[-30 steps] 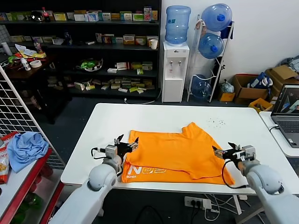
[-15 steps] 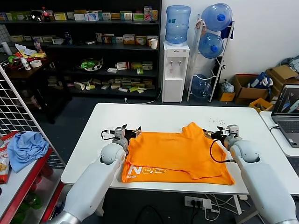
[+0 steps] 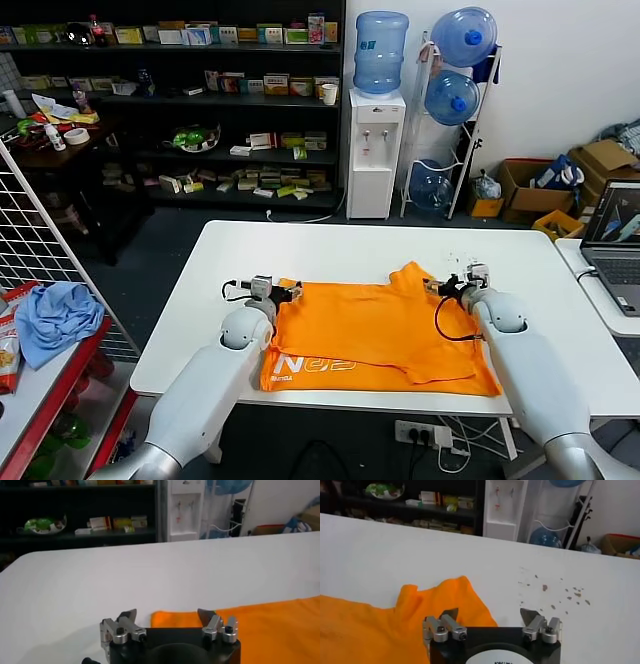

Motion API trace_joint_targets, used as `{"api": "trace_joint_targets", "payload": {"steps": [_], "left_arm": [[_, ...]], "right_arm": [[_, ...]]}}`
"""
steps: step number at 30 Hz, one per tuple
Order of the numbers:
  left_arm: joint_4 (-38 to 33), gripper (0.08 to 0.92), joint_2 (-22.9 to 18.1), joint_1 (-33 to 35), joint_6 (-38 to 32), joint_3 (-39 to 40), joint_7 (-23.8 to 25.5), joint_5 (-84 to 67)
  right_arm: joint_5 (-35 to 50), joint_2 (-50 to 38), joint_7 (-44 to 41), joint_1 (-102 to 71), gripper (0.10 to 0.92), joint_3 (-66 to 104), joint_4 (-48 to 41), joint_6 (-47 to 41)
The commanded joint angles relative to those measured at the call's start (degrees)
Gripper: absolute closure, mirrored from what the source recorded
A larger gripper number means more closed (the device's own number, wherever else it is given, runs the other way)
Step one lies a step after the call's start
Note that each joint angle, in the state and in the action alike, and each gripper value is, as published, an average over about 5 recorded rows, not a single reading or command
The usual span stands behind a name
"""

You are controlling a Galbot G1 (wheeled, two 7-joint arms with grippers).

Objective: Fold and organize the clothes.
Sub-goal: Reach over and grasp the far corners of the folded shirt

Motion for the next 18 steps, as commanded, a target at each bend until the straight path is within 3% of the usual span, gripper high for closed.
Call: {"api": "trace_joint_targets", "payload": {"steps": [1,18], "left_arm": [[0.7,0.209,-0.2,1.0,1.2,-0.1,-0.3,-0.3],[-5.7,0.692,2.4,5.6,-1.2,-0.1,-0.2,-0.1]], "right_arm": [[-1.9,2.1,-0.3,2.1,0.345,-0.6,-4.1,1.4],[-1.7,3.6,3.1,0.9,0.838,-0.2,-2.5,3.1]]}}
